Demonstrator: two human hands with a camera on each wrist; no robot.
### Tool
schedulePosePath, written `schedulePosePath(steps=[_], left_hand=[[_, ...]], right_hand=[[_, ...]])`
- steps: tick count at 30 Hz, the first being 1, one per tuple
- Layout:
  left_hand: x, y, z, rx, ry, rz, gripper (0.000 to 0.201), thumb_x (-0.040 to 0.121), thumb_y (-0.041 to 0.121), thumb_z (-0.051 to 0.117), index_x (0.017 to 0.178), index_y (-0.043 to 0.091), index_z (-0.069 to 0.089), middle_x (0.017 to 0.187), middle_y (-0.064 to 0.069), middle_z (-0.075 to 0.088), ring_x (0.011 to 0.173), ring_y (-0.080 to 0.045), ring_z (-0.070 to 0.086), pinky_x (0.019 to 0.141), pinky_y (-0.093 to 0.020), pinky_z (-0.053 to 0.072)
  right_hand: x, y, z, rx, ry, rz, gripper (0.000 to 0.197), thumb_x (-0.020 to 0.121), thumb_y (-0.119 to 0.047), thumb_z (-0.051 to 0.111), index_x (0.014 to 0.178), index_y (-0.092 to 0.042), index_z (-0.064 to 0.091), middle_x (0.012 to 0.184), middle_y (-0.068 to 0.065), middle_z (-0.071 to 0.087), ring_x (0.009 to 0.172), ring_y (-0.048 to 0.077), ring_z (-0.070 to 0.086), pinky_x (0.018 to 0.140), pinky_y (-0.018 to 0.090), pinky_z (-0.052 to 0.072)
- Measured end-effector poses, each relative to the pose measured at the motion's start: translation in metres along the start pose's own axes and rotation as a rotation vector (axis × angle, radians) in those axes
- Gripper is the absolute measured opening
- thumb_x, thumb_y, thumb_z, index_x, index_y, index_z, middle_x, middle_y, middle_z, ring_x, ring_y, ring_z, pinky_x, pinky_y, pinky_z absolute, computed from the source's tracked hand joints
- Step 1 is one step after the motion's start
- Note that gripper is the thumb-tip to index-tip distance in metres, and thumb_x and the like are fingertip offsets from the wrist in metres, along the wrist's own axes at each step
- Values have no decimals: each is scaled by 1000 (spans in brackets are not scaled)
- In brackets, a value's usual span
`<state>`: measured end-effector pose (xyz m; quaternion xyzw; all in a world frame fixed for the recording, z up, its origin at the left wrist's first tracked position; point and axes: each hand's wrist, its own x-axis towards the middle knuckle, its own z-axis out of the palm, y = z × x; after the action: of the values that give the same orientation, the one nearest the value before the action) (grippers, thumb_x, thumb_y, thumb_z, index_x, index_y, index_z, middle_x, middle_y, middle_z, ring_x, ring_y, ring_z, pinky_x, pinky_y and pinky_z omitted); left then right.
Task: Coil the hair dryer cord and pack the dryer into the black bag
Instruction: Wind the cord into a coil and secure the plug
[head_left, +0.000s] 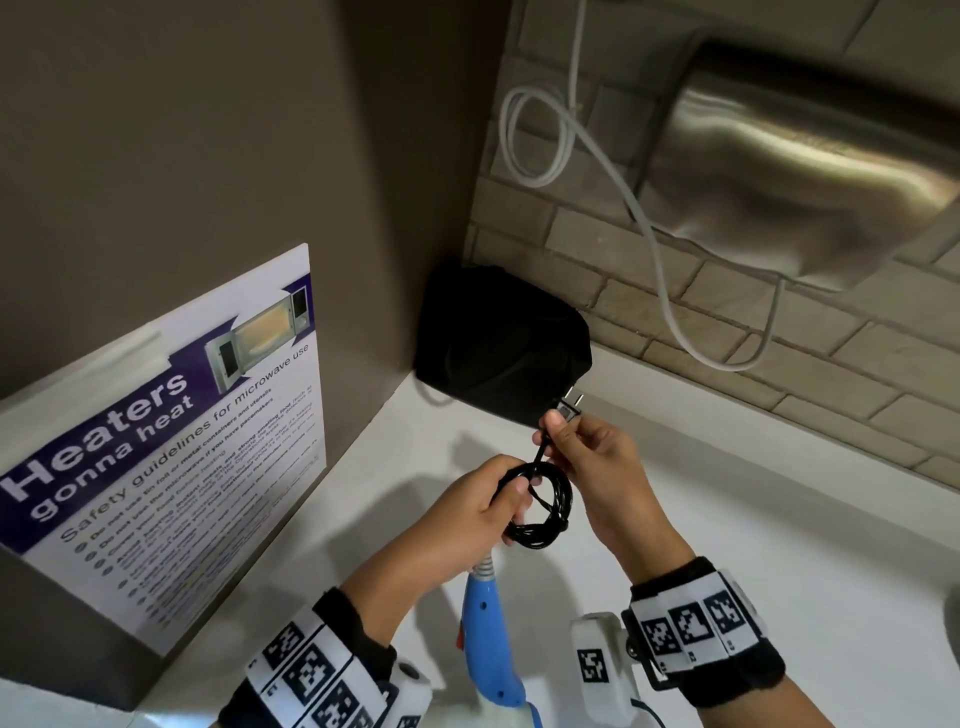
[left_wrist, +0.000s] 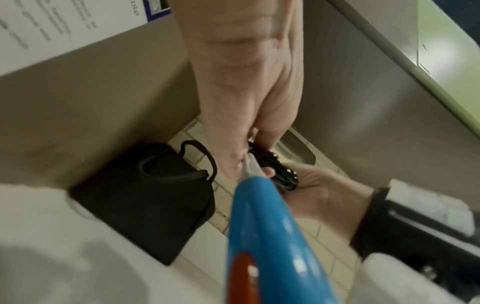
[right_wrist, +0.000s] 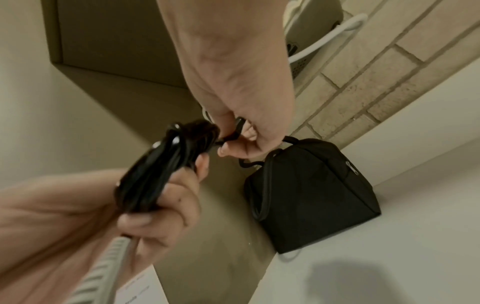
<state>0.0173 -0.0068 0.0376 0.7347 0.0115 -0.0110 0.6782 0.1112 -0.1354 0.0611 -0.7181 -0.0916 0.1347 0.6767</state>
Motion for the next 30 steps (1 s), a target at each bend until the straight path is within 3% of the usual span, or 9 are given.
schedulePosePath(steps=[4,6,8,12,16,22,25,27,30], left_hand=[[-2,-3,1,-16,44,-5,23,100,22,40,117,18,56,76,9,55,68,2,53,65,-18,47],[-2,-5,-1,-7,79,1,24,100,22,41,120,18,54,78,9,56,69,2,55,65,-16,47],[-1,-6,-4,21,99,3,23,98,23,44,120,19,53,79,9,57,69,-1,56,65,-17,48],[-2,-8,-3,87,105,34,19,96,24,49,114,29,54,83,10,62,74,-3,61,65,-20,53],[-3,-7,0,66,129,56,21,97,21,48,112,36,53,91,10,66,78,2,63,64,-16,52],[-2,-11,-1,41,124,47,23,94,22,53,113,34,57,84,8,65,71,-2,64,62,-22,55],[-1,-11,-1,-11,112,39,20,94,22,53,110,33,61,84,6,67,72,-5,65,65,-23,54],[0,-11,-2,-16,118,19,17,95,24,51,107,29,63,77,7,64,69,-4,65,67,-19,54],[1,-13,-4,11,144,-19,20,96,29,48,109,22,63,77,6,63,64,-4,64,65,-14,52]], right_hand=[[-2,3,-6,9,-121,179,34,91,-30,54,98,2,62,86,8,70,74,14,66,78,29,55],[-7,2,-10,-94,-268,286,36,97,-36,45,110,-7,61,97,13,71,86,20,70,84,34,55],[-14,0,-13,-110,-341,316,40,92,-41,50,117,-12,60,99,14,72,94,24,69,92,39,53],[-22,-3,-18,63,-358,354,38,88,-17,63,124,-13,54,97,14,69,94,22,66,96,41,47],[-27,-7,-20,-15,-435,378,34,89,-21,62,122,-16,57,106,16,69,96,22,67,90,34,49],[-27,3,-24,182,-403,395,43,77,-10,67,119,-11,60,92,15,65,87,18,67,88,34,48],[-26,5,-24,329,-343,408,36,75,-3,63,110,-10,62,84,11,67,77,16,66,79,32,54],[-26,6,-21,383,-305,407,30,77,1,60,105,-10,61,83,11,67,74,16,65,77,32,54],[-29,8,-19,261,-303,340,30,88,2,57,115,-11,57,82,8,65,77,14,65,80,31,49]])
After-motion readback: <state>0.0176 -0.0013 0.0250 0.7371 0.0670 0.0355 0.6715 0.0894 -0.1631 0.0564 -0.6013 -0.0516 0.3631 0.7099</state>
